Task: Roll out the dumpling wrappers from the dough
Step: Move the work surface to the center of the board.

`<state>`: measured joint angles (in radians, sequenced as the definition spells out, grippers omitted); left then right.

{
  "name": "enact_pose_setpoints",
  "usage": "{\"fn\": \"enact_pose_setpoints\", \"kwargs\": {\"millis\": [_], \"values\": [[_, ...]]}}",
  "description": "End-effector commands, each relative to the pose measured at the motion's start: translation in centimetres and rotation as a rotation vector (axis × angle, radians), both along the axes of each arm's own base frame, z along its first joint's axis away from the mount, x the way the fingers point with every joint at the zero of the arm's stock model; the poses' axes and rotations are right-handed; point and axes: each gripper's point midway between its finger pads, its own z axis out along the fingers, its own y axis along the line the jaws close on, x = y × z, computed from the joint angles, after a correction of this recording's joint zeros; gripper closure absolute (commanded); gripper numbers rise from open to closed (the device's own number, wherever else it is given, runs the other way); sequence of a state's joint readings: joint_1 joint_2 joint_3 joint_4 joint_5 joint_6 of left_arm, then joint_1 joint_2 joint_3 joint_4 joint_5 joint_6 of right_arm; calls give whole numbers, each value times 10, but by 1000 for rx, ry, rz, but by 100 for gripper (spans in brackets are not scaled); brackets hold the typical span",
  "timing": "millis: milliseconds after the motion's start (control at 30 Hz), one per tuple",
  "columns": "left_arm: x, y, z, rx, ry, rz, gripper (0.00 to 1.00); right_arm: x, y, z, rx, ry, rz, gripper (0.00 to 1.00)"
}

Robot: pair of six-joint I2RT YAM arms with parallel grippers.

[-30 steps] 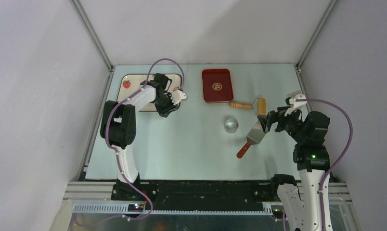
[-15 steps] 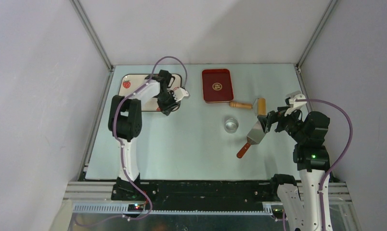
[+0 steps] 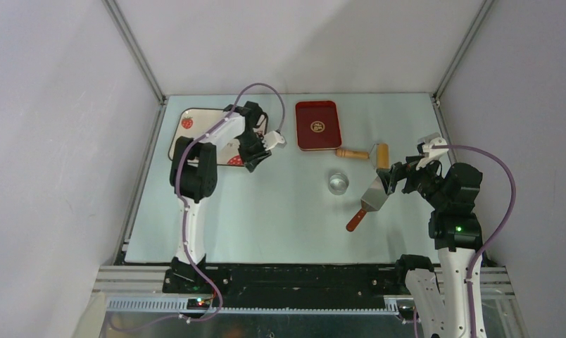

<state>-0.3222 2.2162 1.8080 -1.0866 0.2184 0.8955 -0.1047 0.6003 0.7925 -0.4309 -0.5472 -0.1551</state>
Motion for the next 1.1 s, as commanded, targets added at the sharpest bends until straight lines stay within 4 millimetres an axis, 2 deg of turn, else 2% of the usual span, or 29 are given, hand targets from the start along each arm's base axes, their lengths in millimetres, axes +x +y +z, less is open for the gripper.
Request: {"fn": "enact_pose_setpoints", "kwargs": {"millis": [0, 200, 400, 600, 733, 867, 1000, 1067], "values": [[-28, -15, -1, -20, 95, -43, 59, 2, 0, 7, -15, -43, 9, 0], [-45, -29, -1, -43, 136, -17, 60, 2, 0, 8, -15, -44, 9, 0], [-76, -48, -4, -54, 208, -8, 61, 2, 0, 9, -16, -51, 10, 0], [-122, -90, 4, -129, 305, -33, 57, 1, 1, 10, -16, -51, 9, 0], [-151, -117, 17, -207, 374, -52, 52, 1, 1, 10, -16, -52, 10, 0], [-176, -137, 29, -276, 451, -52, 43, 1, 1, 10, -17, -55, 11, 0], [-191, -150, 39, -315, 435, -67, 29, 0, 1, 10, -19, -55, 12, 0], [-193, -157, 49, -349, 395, -75, 28, 0, 1, 10, -19, -55, 13, 0]]}}
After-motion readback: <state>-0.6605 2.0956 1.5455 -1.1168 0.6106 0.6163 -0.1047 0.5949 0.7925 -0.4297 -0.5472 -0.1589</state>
